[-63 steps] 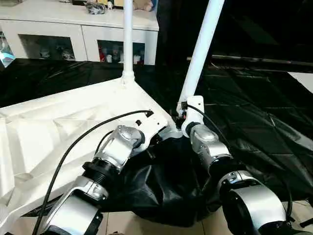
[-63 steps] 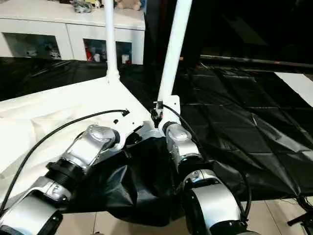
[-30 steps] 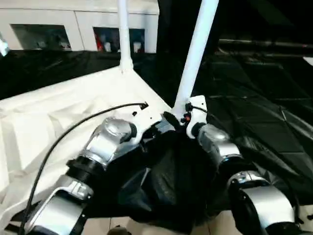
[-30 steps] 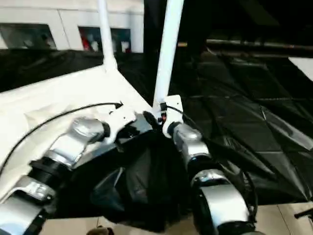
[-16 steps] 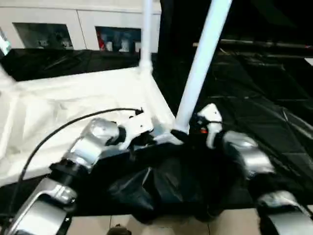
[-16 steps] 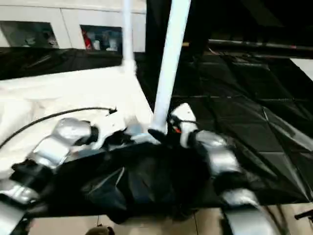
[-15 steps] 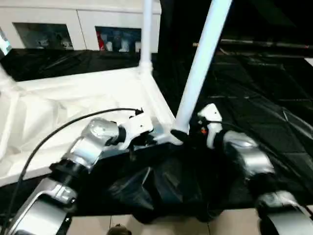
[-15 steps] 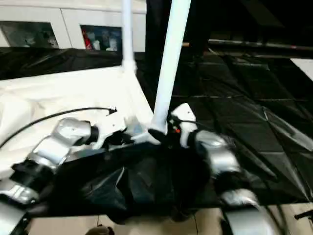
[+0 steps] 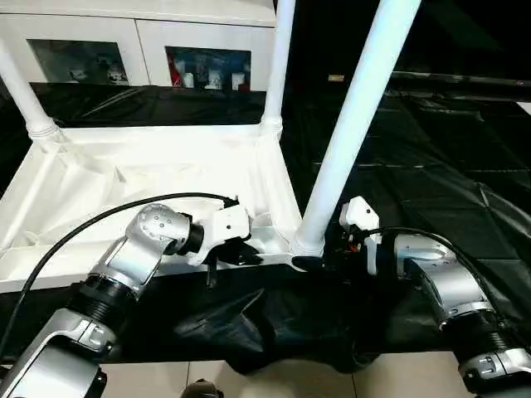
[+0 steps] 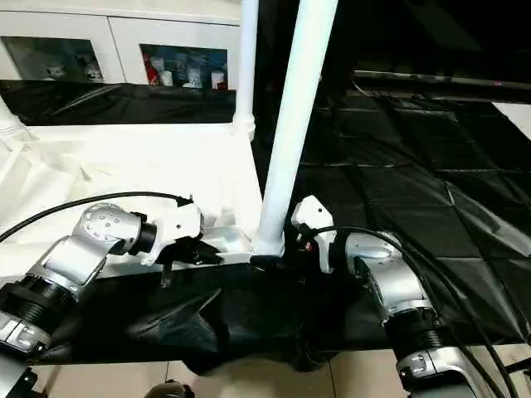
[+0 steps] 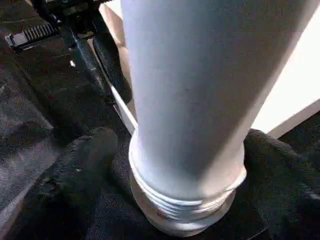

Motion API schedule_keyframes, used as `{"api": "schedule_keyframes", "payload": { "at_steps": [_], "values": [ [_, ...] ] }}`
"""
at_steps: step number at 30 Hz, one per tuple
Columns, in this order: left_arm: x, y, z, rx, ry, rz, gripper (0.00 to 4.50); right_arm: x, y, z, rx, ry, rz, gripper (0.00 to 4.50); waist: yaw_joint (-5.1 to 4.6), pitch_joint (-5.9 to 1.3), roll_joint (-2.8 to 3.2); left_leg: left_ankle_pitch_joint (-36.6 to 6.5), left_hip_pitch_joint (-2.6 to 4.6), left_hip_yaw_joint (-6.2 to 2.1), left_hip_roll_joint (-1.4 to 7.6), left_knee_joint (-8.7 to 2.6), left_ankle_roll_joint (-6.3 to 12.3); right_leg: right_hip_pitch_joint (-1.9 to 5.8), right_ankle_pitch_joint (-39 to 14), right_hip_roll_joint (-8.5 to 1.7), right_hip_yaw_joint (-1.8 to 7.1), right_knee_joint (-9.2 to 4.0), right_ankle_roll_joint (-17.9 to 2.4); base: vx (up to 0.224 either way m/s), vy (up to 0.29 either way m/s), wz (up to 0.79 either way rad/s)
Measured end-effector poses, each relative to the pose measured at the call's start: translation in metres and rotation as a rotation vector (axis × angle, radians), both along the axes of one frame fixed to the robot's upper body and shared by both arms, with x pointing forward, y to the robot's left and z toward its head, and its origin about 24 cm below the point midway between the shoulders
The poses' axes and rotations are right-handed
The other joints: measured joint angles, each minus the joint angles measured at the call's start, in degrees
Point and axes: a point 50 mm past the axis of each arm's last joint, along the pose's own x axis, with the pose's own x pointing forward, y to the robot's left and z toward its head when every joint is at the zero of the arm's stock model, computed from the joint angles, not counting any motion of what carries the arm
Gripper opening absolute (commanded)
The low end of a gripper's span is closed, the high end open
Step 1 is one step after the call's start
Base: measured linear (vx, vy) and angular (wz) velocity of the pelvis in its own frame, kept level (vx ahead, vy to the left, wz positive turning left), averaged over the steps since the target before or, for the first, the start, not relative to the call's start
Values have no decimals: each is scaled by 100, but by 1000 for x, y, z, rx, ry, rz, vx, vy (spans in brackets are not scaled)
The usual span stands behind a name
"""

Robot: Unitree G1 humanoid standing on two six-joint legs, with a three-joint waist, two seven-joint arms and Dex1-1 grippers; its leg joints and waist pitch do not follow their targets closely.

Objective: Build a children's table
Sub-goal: Insert table leg to table base, then rotate leg to tighten

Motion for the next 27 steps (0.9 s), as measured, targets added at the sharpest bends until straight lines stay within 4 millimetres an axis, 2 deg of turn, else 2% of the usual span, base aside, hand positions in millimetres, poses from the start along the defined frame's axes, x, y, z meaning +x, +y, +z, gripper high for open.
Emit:
{"api": "schedule_keyframes", "payload": {
  "at_steps": [1, 12, 22, 27],
  "values": [
    [0, 0, 0, 0, 0, -2, 0, 0, 0, 0, 0, 2, 0, 370, -1, 0, 0, 0, 0, 0, 0, 1, 0, -1, 0, 0, 0, 1, 0, 0, 0, 0],
    [-2, 2, -1, 2, 12, -14, 0, -1, 2, 3, 5, 0, 6, 282, 20, 0, 0, 0, 2, -6, 4, 45, 0, -1, 0, -2, 2, 46, 0, 0, 0, 0],
    [-2, 3, -2, 7, 17, -5, 0, -1, 4, 0, 19, 9, -19, 272, 5, -2, -1, 0, 10, -9, 6, 58, -1, 0, 0, -2, 4, 68, -1, 0, 0, 0],
    [11, -2, -6, 2, 2, 161, 0, 13, 20, -13, 102, 19, -299, 272, -89, -8, -10, 6, 56, -14, 5, 58, -13, 17, 23, -3, 8, 88, -20, 0, 0, 0]
  ]
}}
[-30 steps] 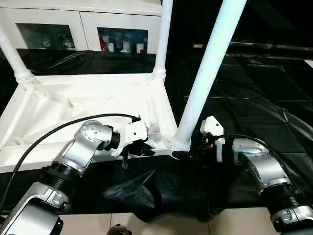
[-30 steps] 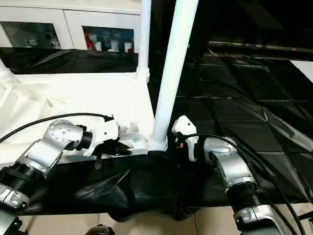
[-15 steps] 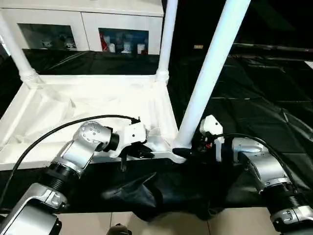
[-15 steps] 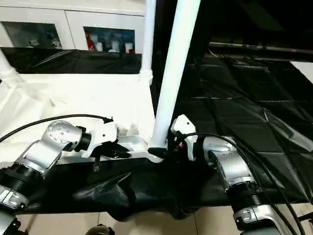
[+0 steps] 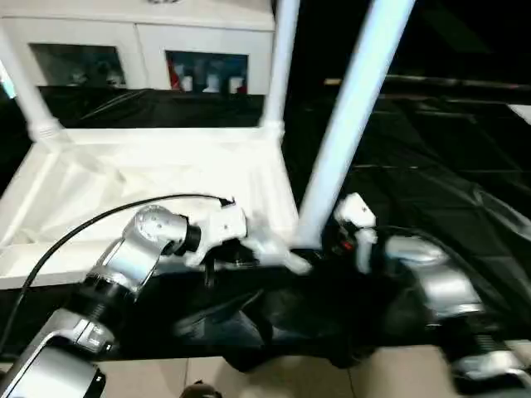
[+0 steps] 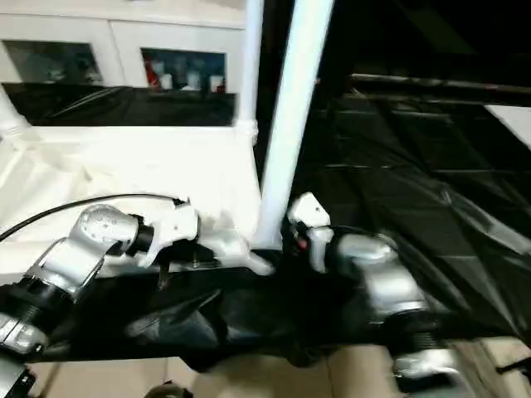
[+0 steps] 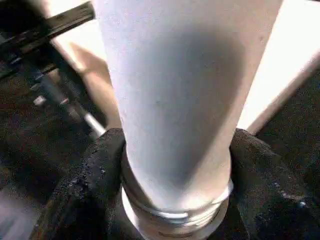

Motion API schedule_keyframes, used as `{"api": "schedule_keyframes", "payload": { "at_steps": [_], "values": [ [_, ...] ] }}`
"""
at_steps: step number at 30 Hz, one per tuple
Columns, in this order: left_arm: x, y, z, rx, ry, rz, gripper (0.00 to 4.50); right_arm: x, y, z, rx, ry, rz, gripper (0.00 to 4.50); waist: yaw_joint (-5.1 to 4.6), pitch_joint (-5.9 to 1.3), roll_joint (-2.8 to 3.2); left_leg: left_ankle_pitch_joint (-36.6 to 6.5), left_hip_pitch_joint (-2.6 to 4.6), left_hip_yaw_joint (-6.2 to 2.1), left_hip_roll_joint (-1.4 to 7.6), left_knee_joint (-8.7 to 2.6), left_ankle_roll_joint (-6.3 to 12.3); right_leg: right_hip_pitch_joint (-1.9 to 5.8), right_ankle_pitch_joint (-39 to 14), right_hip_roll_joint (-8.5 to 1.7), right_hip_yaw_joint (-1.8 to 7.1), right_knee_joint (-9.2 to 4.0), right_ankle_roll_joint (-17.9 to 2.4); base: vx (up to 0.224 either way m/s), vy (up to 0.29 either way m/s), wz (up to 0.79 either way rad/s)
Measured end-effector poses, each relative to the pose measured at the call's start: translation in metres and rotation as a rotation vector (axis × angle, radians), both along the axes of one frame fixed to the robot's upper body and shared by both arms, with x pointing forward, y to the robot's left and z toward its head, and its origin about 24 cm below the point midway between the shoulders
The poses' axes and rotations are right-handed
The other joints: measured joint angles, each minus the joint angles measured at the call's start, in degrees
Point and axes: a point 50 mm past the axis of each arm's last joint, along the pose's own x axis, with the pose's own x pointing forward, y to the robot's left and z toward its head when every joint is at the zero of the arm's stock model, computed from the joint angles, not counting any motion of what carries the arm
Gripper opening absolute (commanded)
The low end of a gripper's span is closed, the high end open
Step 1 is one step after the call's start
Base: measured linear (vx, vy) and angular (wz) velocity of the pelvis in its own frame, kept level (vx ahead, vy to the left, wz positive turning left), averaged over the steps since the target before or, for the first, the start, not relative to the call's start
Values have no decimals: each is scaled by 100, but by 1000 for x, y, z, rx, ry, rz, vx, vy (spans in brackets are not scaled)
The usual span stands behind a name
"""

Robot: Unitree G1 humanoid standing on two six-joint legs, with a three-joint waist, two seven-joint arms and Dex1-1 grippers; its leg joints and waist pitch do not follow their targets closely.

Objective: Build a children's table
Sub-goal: Rotate leg to tighten

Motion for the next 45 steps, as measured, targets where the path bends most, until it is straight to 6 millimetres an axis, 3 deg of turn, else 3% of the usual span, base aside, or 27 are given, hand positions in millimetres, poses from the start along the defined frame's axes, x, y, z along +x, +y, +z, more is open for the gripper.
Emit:
{"api": "schedule_keyframes", "payload": {
  "at_steps": [4, 8, 14, 16, 17, 22, 27, 34, 45],
  "values": [
    [16, -24, -5, -9, -32, 171, 0, 21, 16, -5, 27, 26, -347, 272, -78, 1, -1, 0, 35, -4, -3, -7, -3, 12, -6, -4, -2, -20, 19, -41, 2, -5],
    [20, -47, -10, -28, -43, 260, 0, 31, 25, -5, 34, 56, -524, 272, -92, 2, 5, 0, 39, -4, -5, -9, -3, 17, -3, -4, -1, -34, 16, 0, 0, 0],
    [22, -59, -12, -25, -72, 293, 0, 38, 29, -4, 16, 61, -607, 272, -90, -2, 10, 0, 42, -4, -7, -22, -3, 19, 19, -4, -1, -36, 22, 0, 0, 0],
    [22, -58, -11, -26, -78, 288, 0, 38, 29, -4, 20, 58, -606, 328, -90, -4, 8, 0, 41, -4, -7, -26, -3, 18, 20, -4, -1, -35, 23, 0, 0, 0],
    [22, -58, -11, -26, -81, 285, 0, 38, 29, -4, 22, 57, -604, 328, -91, -4, 7, 1, 40, -5, -7, -28, -3, 17, 21, -3, -1, -35, 23, 0, 0, 0],
    [22, -50, -9, -31, -93, 245, 0, 35, 23, -9, 26, 77, -541, 377, -98, 0, 10, 1, 21, -4, -6, -31, -3, -1, 27, -3, -2, -37, 21, 0, 0, 0],
    [17, -35, -8, -61, -100, 157, 0, 25, 3, -5, 3, 38, -384, 377, -91, 1, 12, 1, 14, -3, -5, -49, -4, -7, 26, 1, -3, -43, 13, 0, 0, 0],
    [5, -11, -3, -74, -45, -45, 0, -7, -24, 9, -69, -8, -9, 377, 14, 9, 25, -6, -14, 3, -5, -47, 9, -11, 8, 3, -5, -82, 13, 0, 0, 0],
    [-4, -1, -2, -73, 30, -162, 0, -24, -30, 17, -126, 6, 206, 377, 65, 11, 26, -11, -21, 5, -2, -21, 16, -8, 14, 0, -3, -73, 13, 0, 0, 0]
  ]
}}
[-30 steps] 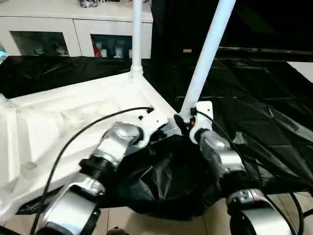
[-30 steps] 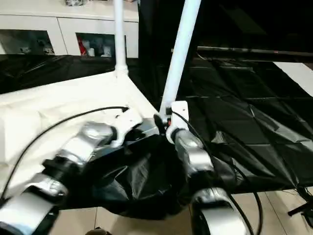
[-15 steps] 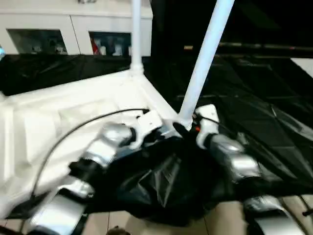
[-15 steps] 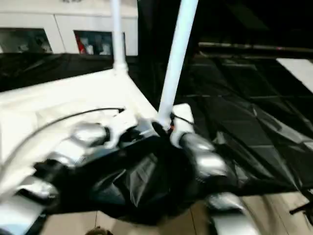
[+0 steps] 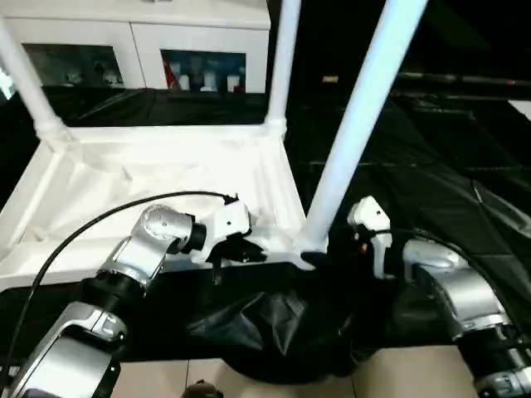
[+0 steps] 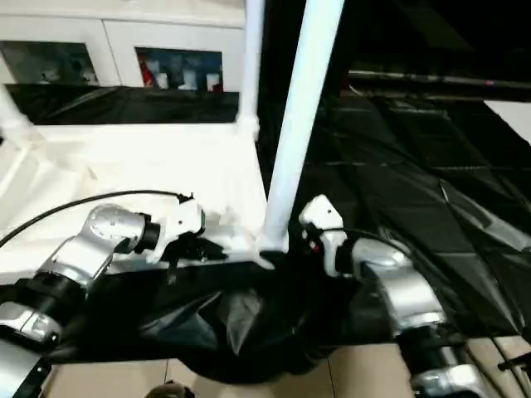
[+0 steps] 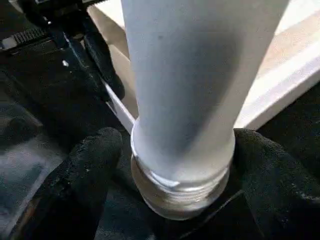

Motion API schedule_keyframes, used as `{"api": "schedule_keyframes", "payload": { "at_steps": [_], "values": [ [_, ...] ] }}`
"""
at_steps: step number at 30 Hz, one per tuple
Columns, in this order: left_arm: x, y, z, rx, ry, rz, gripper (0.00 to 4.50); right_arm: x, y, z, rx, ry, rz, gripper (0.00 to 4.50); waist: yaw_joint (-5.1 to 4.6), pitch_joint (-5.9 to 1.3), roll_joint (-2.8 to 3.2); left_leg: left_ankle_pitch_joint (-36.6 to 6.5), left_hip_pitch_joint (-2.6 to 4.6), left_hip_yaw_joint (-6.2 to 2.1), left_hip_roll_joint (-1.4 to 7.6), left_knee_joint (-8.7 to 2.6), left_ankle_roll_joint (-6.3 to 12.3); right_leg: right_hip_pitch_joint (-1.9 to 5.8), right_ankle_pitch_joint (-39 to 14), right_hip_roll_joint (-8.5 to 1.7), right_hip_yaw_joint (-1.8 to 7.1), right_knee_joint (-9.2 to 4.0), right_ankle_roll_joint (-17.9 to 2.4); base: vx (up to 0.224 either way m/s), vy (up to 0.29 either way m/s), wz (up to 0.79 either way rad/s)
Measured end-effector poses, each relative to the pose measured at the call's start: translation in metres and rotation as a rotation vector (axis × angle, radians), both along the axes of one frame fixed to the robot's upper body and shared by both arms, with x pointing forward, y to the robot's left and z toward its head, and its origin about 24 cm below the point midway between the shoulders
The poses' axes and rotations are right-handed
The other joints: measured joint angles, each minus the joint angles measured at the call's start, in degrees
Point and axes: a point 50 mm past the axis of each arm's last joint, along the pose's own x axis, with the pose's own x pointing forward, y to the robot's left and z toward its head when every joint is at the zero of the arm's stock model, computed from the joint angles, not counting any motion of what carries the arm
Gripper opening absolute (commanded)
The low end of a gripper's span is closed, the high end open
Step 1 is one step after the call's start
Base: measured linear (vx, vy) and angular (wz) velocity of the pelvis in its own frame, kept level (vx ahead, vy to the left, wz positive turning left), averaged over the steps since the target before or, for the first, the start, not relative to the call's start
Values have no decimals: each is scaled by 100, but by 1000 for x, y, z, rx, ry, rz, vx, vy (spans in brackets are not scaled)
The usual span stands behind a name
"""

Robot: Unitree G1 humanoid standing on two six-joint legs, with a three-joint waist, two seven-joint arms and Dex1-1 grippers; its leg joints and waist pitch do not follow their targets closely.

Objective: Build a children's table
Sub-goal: Rotate leg to tighten

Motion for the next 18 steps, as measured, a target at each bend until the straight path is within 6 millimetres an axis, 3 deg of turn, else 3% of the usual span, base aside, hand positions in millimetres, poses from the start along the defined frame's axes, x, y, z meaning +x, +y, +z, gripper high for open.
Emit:
{"api": "schedule_keyframes", "payload": {
  "at_steps": [11, 18],
  "values": [
    [-2, 4, 0, 1, 19, -21, 0, 1, 7, -3, -3, 0, 12, 285, 0, 0, -7, 1, -3, 0, 0, 7, 1, 0, 0, 0, 0, 4, 0, 0, 0, 0],
    [-2, 3, 0, -1, 20, -22, 0, 1, 8, -4, 5, 7, 11, 274, -5, -1, -7, 1, -3, -1, 1, 11, 1, -1, 0, 0, 0, 10, 0, 0, 0, 0]
  ]
}}
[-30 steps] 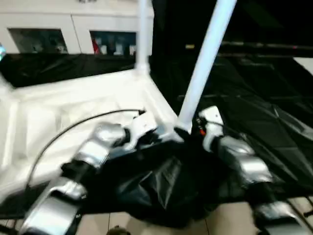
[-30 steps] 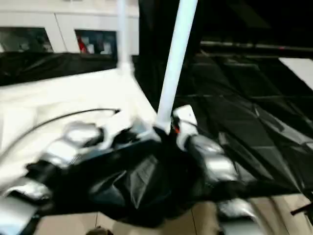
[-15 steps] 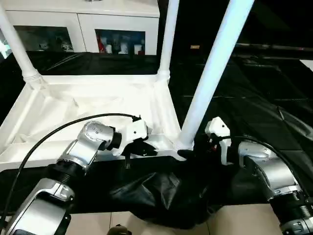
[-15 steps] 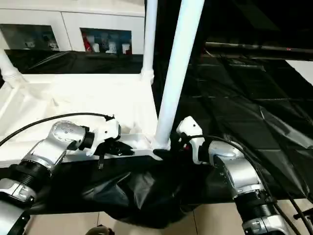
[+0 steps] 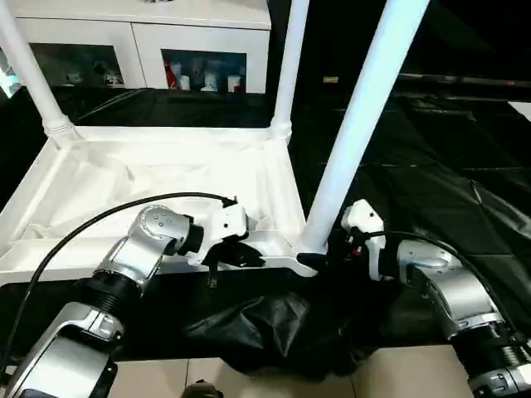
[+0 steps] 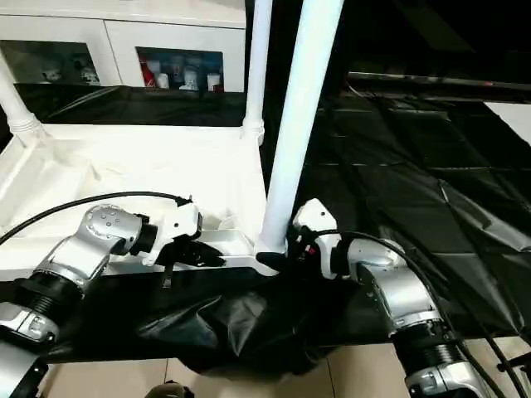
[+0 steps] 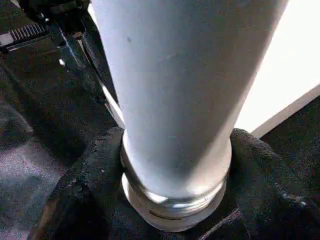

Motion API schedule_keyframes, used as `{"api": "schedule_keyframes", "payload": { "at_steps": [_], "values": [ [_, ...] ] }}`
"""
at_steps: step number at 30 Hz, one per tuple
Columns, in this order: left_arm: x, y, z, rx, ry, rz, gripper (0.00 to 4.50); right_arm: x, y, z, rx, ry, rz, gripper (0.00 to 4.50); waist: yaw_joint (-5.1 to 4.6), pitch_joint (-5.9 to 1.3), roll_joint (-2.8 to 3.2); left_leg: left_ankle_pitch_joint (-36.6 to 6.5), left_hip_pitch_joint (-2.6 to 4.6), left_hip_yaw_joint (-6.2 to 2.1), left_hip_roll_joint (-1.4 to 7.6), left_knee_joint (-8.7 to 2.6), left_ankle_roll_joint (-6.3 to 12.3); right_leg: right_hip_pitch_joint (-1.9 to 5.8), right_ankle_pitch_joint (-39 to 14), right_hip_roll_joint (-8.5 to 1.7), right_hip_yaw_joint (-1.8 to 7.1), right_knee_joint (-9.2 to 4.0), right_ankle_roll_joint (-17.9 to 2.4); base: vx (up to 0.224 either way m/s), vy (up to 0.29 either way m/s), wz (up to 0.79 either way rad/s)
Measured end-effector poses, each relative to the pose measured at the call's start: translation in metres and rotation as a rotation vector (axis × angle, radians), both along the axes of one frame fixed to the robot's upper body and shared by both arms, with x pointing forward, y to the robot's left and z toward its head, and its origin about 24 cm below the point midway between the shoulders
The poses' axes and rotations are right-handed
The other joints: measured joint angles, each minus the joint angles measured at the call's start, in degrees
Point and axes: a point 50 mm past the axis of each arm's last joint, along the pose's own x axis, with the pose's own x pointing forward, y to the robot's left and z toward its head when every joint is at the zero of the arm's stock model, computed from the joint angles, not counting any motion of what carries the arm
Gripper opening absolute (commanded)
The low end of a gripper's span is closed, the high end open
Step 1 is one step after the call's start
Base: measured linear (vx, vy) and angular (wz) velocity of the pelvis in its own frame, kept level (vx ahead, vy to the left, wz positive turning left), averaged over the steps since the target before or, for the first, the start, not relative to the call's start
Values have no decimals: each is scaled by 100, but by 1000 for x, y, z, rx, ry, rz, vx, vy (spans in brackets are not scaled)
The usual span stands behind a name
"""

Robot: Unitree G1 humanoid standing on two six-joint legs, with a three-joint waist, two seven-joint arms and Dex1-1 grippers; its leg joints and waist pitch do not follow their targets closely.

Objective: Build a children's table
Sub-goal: Rotate leg to tighten

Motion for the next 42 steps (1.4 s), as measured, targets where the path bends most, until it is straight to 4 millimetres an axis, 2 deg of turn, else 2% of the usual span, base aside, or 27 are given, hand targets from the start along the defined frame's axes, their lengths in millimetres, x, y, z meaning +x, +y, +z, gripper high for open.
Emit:
{"api": "schedule_keyframes", "payload": {
  "at_steps": [3, 9, 13, 16, 20, 21, 22, 23, 25, 29, 32, 42],
  "values": [
    [1, -1, -1, -1, -4, 17, 0, 1, 2, -3, 21, 4, -28, 274, -8, -1, 1, 0, 5, -1, 1, 4, -1, 0, 0, 0, 1, 11, 0, 0, 0, 0],
    [11, -8, -5, -2, -31, 163, 0, 16, 11, -11, 64, 2, -246, 274, -46, 0, 1, 6, 42, -2, 0, 7, -13, 12, 9, -3, 6, 34, -1, 0, 0, 0],
    [23, -25, -6, 2, -48, 302, 0, 32, 21, -16, 101, 18, -499, 273, -93, 3, 7, 10, 53, -5, -1, 6, -20, 13, 14, -3, 10, 34, 9, 0, 0, 0],
    [30, -45, -9, -2, -61, 425, 0, 49, 38, -16, 121, 48, -706, 273, -164, 2, 9, 10, 63, -5, -2, 4, -21, 15, 19, -3, 11, 37, 6, 0, 0, 0],
    [30, -58, -11, -13, -61, 468, 0, 56, 44, -17, 113, 39, -789, 273, -177, -8, 18, 10, 66, -5, -3, -4, -21, 20, 20, -2, 11, 28, 7, 0, 0, 0],
    [30, -58, -11, -11, -58, 469, 0, 56, 44, -17, 115, 37, -789, 273, -177, -13, 24, 10, 67, -5, -4, -5, -20, 20, 22, -2, 11, 30, 6, 0, 0, 0],
    [30, -58, -11, -12, -56, 469, 0, 56, 44, -17, 117, 34, -787, 307, -177, -16, 28, 10, 66, -5, -4, -9, -21, 19, 33, -2, 11, 30, -12, 0, 0, 0],
    [30, -57, -11, -13, -56, 469, 0, 56, 44, -17, 117, 31, -786, 307, -176, -16, 29, 10, 66, -5, -4, -13, -21, 18, 38, -2, 10, 30, -20, 0, 0, 0],
    [30, -56, -11, -13, -56, 465, 0, 56, 45, -17, 117, 27, -777, 345, -176, -15, 30, 10, 66, -5, -3, -16, -21, 16, 39, -1, 10, 30, -20, 0, 0, 0],
    [30, -52, -10, -11, -62, 455, 0, 57, 45, -16, 115, 8, -730, 368, -186, -9, 40, 10, 63, -5, -3, -17, -21, 11, 33, -1, 10, 25, -10, 0, 0, 0],
    [31, -44, -8, -4, -74, 424, 0, 55, 37, -14, 83, -12, -655, 368, -192, -6, 43, 10, 58, -6, -3, -21, -21, 5, 28, 1, 10, 22, 0, 0, 0, 0],
    [18, -16, -1, -16, -47, 204, 0, 27, 2, -2, -34, -51, -239, 368, -116, -1, 43, 7, 20, -7, -2, -22, -13, -5, 17, 4, 1, -13, -11, 0, 0, 0]
  ]
}}
